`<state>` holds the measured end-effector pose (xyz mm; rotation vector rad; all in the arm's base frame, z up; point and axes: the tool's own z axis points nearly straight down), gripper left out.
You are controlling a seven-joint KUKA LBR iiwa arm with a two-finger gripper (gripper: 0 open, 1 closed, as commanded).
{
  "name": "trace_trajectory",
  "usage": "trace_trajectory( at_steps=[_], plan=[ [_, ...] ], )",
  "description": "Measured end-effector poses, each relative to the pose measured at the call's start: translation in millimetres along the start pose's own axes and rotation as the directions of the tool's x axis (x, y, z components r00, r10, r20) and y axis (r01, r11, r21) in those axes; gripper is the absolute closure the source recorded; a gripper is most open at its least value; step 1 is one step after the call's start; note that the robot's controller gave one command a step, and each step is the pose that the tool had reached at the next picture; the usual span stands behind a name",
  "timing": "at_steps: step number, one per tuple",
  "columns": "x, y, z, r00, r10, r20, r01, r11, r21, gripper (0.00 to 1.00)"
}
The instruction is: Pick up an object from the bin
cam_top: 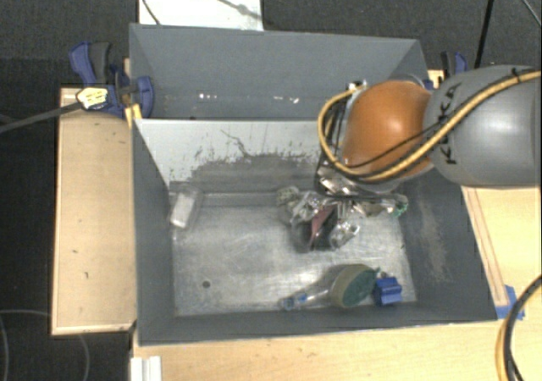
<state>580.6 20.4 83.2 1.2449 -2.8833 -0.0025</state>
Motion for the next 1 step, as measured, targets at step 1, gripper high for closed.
trace_trajectory(
  at_steps=[1],
  plan=[
    [-7.7,7.7,-182.9,1.0,0.007,0.009,-0.007,1.0,0.009,1.0]
  ],
)
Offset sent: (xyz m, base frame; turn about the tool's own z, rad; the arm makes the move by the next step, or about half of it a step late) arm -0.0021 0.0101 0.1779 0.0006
